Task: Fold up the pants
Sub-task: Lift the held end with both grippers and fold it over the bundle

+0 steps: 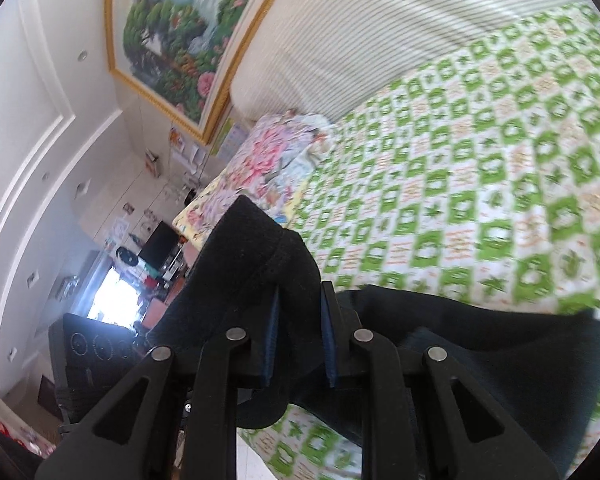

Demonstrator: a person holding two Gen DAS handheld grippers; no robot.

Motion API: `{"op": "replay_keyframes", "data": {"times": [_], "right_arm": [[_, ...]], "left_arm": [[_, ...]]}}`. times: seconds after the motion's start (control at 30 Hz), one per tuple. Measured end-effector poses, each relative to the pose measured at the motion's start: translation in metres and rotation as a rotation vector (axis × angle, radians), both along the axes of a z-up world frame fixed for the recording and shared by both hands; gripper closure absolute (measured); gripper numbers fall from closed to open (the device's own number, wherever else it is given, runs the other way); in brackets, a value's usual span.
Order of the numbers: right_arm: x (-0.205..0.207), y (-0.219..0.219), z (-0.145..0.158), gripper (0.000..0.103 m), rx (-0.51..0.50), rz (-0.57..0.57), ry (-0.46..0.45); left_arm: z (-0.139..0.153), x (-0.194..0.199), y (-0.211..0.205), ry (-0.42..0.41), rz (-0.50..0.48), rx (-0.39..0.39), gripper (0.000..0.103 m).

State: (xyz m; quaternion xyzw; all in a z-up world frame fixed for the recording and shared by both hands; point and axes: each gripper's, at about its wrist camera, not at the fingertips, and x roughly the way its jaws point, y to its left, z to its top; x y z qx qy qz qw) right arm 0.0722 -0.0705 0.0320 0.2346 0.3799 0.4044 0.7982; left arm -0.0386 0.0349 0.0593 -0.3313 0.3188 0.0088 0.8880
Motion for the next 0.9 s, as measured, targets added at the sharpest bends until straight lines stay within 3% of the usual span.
{"op": "replay_keyframes", "data": {"times": [0.37, 0.63, 0.77, 0.9], "right_arm": [[0.009, -0.063, -0.032, 0.083, 0.008, -0.118, 0.065], [0.009, -0.089, -0.041, 0.101, 0.005, -0.164, 0.082], [0.006, -0.100, -0.043, 0.101, -0.002, -0.187, 0.084], [0.004, -0.108, -0.045, 0.101, -0.005, -0.211, 0.092]], "left_arm": [[-0.026, 0.047, -0.039, 0.079, -0.095, 0.034, 0.085], [-0.043, 0.068, -0.055, 0.113, -0.148, 0.057, 0.085], [-0.054, 0.074, -0.059, 0.138, -0.162, 0.062, 0.085], [-0.057, 0.077, -0.060, 0.131, -0.182, 0.051, 0.076]]}}
